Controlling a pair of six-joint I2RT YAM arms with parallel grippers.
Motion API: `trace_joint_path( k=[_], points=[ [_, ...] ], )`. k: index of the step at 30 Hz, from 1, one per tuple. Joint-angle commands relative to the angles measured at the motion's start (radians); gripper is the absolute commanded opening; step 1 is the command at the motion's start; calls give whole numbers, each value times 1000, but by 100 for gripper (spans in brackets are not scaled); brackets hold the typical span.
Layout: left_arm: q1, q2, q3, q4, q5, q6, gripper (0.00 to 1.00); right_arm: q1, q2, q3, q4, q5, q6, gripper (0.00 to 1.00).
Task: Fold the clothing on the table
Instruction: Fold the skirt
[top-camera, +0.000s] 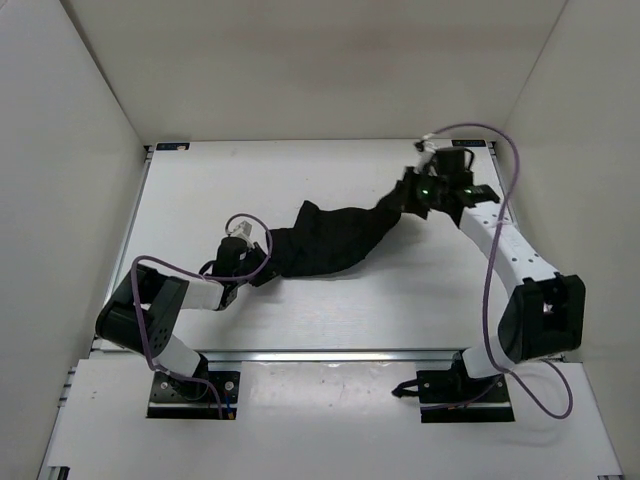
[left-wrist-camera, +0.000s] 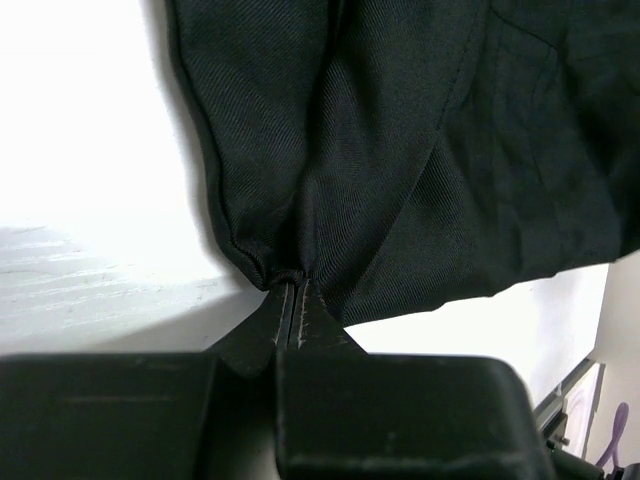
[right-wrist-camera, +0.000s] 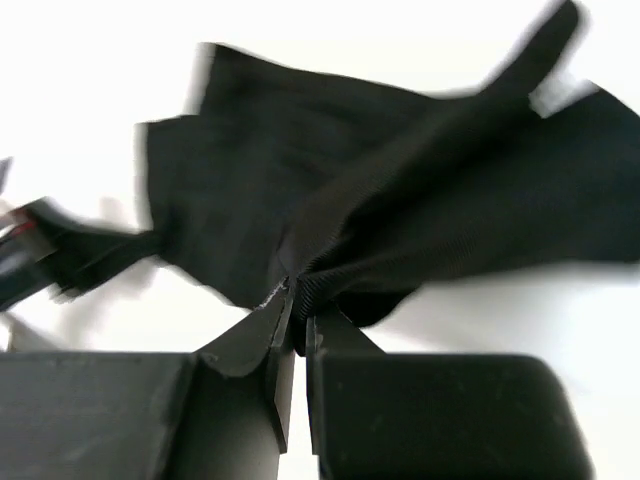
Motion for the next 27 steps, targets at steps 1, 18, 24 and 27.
trace_joint_path(
  k=[1,18,24,27],
  points=[
    [3,-10,-35,57,-41,-14,0,172,74,142,-3,-7,-82,1],
    [43,-72,-163,152,-4,-17,0,596,640,423,44,-222,-41,0],
    [49,-77,-179,167,10,-22,0,637,707,532,-26,-285,-99,3],
    [51,-77,-179,166,10,-22,1,657,710,572,-55,-313,-120,6]
  ],
)
